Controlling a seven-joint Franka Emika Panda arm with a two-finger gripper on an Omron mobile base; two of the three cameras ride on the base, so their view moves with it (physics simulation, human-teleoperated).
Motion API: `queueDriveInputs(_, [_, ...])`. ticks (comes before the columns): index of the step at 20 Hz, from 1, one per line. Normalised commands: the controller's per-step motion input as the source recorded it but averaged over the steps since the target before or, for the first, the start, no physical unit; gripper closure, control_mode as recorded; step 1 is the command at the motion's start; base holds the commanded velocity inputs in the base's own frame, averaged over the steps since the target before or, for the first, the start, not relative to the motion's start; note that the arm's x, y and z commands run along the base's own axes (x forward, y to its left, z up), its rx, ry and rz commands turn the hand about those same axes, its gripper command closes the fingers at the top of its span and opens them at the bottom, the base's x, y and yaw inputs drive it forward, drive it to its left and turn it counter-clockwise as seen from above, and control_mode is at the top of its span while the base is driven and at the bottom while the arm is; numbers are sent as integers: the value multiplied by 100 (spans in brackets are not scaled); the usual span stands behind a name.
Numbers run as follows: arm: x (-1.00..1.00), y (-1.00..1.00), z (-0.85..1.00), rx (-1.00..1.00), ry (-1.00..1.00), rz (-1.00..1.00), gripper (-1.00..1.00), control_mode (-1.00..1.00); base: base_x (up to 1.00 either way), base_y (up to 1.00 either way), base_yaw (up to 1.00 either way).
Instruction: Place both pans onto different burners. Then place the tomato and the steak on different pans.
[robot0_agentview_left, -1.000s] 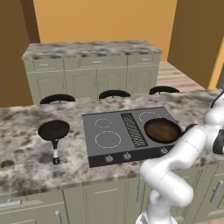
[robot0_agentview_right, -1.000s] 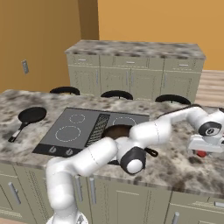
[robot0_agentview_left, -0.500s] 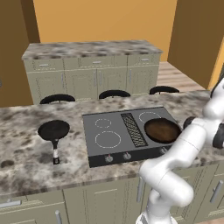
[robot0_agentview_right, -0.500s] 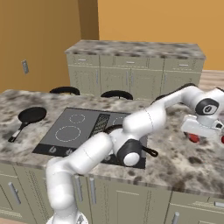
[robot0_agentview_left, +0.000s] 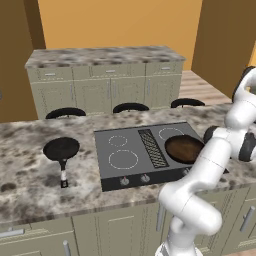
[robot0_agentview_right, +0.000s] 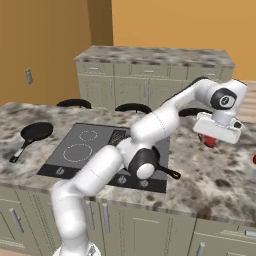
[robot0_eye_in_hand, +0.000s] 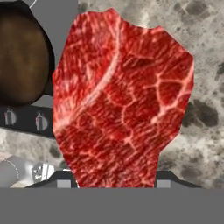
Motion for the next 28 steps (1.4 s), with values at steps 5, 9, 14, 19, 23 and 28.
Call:
queueDriveInputs(5, [-15, 100, -5, -37, -17, 0, 100, -100, 0, 0, 0])
queueDriveInputs(9, [-54, 91, -3, -30, -26, 0, 100, -100, 0, 0, 0])
queueDriveInputs(14, [-58, 17, 6, -11, -16, 5, 100, -100, 0, 0, 0])
queueDriveInputs(19, [-9, 20, -29, -25, -16, 0, 100, -100, 0, 0, 0])
queueDriveInputs(23, [-3, 19, -61, -29, -17, 0, 100, -100, 0, 0, 0])
queueDriveInputs(28, [-36, 70, -32, -24, -3, 0, 100, -100, 0, 0, 0])
